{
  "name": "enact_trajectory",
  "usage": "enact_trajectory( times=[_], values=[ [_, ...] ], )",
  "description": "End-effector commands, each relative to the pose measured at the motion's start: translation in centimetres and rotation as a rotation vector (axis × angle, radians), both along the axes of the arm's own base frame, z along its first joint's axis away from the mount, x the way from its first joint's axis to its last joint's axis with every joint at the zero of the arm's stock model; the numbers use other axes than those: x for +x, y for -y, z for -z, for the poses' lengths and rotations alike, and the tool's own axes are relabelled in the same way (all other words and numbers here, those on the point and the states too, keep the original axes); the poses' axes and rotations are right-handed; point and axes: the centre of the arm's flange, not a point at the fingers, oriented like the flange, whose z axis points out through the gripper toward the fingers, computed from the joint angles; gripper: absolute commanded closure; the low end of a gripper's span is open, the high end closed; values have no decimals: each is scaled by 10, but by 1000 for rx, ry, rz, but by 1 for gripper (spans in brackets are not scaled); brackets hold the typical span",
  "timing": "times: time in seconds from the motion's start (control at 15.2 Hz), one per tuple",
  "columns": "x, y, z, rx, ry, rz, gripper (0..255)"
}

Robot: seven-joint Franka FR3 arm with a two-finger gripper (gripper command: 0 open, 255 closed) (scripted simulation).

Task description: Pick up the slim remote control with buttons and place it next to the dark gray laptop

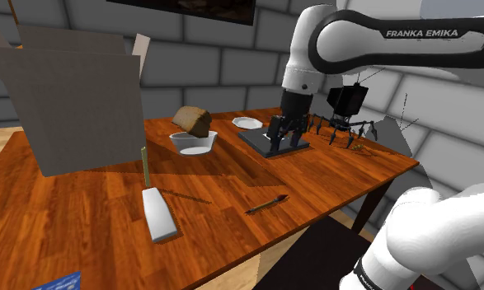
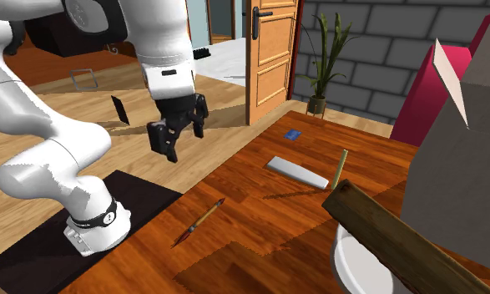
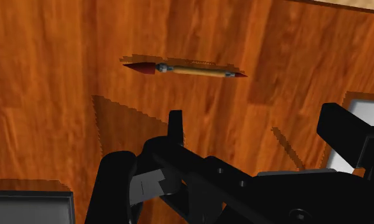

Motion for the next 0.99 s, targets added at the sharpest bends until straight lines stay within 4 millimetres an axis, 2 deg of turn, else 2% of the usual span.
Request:
enact_trajectory(
  times=[0.0,0.92],
  values=[
    [12,-20,11,-5,3,12,0],
    [106,-160,95,-47,12,83,0]
  ],
)
